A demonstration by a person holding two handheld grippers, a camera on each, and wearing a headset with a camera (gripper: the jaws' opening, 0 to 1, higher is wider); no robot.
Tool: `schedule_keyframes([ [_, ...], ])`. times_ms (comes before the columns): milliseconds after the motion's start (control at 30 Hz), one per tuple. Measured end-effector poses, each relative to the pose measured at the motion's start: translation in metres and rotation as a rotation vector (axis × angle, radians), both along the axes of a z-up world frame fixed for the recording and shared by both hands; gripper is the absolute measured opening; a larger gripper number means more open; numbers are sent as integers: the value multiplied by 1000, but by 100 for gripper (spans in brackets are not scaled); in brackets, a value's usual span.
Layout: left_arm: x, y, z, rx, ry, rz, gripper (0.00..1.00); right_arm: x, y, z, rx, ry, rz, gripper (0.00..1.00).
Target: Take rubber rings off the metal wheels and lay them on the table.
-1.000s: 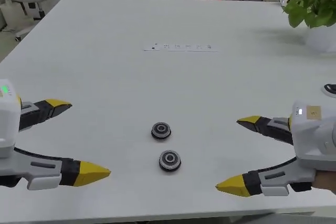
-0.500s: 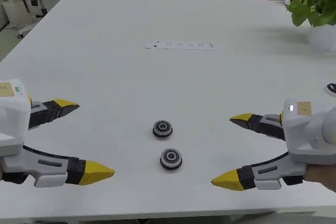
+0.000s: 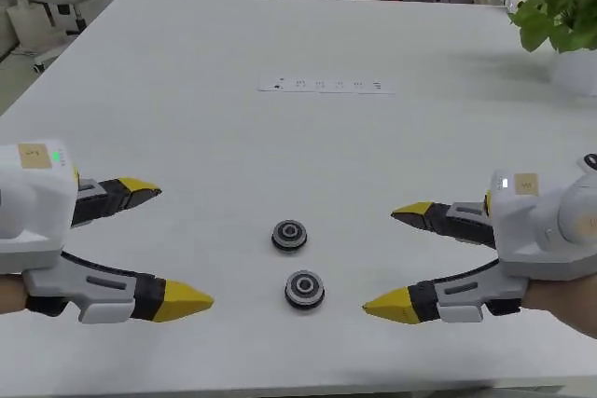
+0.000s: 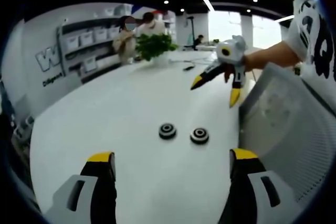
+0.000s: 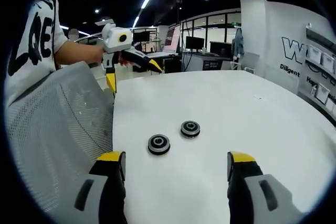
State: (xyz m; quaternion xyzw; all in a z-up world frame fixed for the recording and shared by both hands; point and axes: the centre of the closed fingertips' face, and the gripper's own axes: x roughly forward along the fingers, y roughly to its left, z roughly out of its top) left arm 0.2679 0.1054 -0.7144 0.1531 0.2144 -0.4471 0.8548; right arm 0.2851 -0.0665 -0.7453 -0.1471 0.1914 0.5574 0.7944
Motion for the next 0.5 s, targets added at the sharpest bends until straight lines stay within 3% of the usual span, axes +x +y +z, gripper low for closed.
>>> schedule_keyframes([
  [500,7,-11,-3,3,12,-40,86,-1,13,-3,-16,-11,71,65],
])
